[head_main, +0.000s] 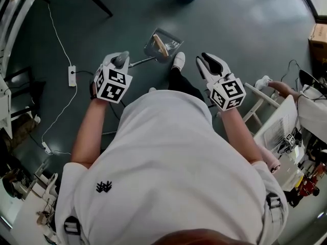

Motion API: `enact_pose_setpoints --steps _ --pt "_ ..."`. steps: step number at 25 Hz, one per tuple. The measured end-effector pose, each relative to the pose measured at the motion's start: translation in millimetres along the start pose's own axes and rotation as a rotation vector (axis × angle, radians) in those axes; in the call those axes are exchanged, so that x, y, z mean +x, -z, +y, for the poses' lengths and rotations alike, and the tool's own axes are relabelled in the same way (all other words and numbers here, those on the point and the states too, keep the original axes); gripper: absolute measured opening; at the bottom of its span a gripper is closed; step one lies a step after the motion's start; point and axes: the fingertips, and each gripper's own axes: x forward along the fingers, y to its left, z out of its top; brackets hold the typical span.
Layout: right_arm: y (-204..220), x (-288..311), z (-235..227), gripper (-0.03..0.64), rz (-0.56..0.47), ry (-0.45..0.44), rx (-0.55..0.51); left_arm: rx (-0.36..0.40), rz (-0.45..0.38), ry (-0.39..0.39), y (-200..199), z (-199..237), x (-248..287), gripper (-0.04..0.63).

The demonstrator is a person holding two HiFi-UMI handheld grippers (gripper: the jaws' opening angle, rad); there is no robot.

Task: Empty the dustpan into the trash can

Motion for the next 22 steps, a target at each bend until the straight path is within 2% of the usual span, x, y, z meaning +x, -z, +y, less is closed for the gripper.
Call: enact_pose_setpoints --steps 5,9,16,18,22 --pt "-38.0 23.3 -68.5 0.067 -0.002 -0.006 0.002 -0.024 0.011 -0.006 -53.7 41.8 21.0 0.072" --pt "-47.7 34.5 -120.7 0.067 -0.004 -0.002 0.035 -0.037 0.005 -0.009 -99.9 74.0 39.3 0.071" --pt "-62.8 45.4 -171.0 0.067 -0.021 0.028 0.091 -0.063 -0.038 -0.058 -176.0 137.7 64.2 0.071" --pt "-65.3 49.8 -181.1 0.067 -0.023 0.044 0.106 -0.046 -0.048 -0.057 -199.5 152.5 73.3 0.071" --pt "-76.8 55.2 -201.5 0.067 -0.042 0.111 0.127 0.039 -0.077 -0.049 -252.4 186.6 97.3 0.071"
